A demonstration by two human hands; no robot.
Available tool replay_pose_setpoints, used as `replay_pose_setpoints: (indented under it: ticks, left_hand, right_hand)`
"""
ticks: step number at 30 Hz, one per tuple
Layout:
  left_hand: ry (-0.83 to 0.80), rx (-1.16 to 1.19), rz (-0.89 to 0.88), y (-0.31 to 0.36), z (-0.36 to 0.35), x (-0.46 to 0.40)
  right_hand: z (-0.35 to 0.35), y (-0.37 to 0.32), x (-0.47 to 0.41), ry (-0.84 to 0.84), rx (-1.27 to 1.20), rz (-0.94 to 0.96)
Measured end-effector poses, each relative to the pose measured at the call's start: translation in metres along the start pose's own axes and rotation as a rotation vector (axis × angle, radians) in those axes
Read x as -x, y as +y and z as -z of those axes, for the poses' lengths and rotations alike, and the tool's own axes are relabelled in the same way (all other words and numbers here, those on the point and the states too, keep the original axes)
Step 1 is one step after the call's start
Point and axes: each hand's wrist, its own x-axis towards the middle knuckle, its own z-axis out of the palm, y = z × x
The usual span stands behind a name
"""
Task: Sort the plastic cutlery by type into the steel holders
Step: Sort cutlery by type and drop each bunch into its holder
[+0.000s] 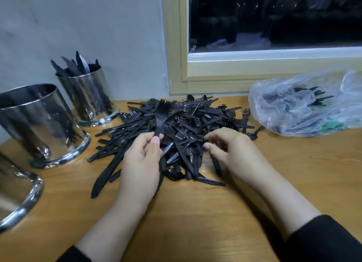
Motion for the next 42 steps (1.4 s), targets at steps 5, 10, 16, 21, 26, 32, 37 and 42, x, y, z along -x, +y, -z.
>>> replay_pose_setpoints:
  ticks: [5,10,16,21,26,32,37,42]
  left_hand:
    - [0.006,0.006,0.037,-0.011,0.013,-0.001]
    - [-0.026,0.066,0.039,-0.005,0.03,-0.007]
    - [-0.042,0.05,0.018,0.0,0.037,-0.017]
    - [0.012,-0.06,-0.036,0.005,0.037,-0.014]
    - [0.038,-0.095,-0.027,0.007,0.035,-0.014]
    - [-0.199,-0.096,-0.018,0.008,0.026,-0.01]
    - [-0.286,-0.123,-0.011,0.005,0.023,-0.008]
    - [-0.265,-0.113,0.001,0.004,0.025,-0.008]
  right_hand:
    - [-0.025,-0.009,-0.004,-0.148,0.097,0.034]
    - [-0.04,-0.015,-0.011,-0.203,0.158,0.05]
    - [-0.035,-0.008,-0.017,-0.059,0.213,0.115]
    - [0.011,-0.017,-0.027,0.074,0.109,0.061]
    - [0.043,-0.048,-0.036,0.072,-0.103,0.075]
    - [0.004,-0.063,-0.038,0.095,-0.327,0.079]
    - [-0.013,-0.053,-0.039,0.186,-0.433,0.026]
    - [-0.017,-0.016,-0.043,0.118,-0.097,-0.044]
